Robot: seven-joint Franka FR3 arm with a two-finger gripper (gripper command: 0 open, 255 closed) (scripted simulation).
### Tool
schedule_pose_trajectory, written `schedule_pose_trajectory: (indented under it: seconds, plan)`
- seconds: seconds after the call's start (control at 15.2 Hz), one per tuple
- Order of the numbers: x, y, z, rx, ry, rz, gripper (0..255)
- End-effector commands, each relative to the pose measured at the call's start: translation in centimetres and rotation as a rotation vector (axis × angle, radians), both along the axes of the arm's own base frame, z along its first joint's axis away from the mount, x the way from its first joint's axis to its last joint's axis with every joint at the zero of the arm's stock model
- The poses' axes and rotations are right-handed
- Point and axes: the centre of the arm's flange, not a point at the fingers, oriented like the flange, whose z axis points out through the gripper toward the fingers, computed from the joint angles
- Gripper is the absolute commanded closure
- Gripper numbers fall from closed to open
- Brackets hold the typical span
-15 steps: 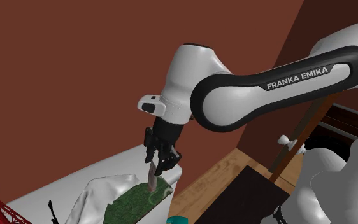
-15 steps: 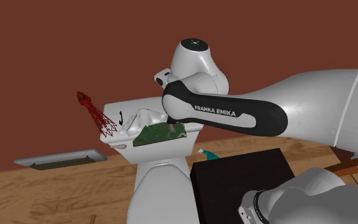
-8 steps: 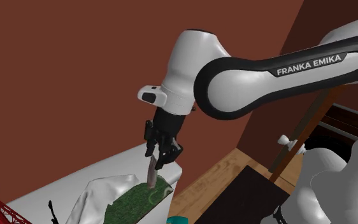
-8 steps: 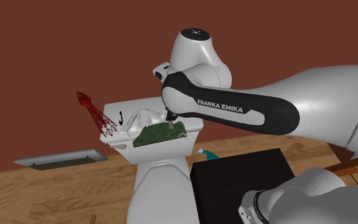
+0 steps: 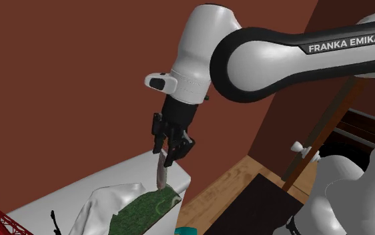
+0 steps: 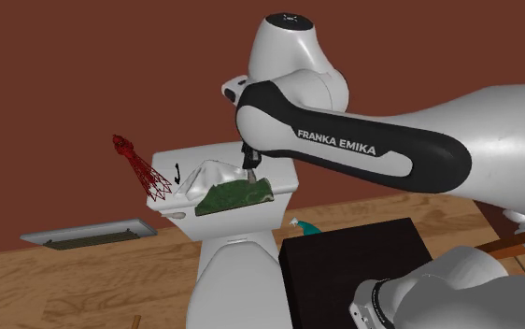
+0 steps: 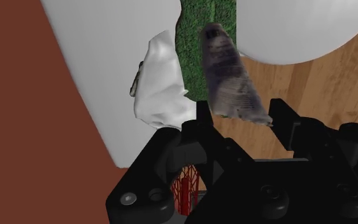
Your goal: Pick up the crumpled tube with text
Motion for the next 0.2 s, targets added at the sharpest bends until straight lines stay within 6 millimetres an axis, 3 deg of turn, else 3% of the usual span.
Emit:
schedule_pose_trajectory:
  seconds: [0.0, 0.13]
  plan:
    - [-0.01, 0.02, 1.13, 0.000, 0.000, 0.000, 255]
    - [-0.01, 0.02, 1.21, 0.000, 0.000, 0.000, 255]
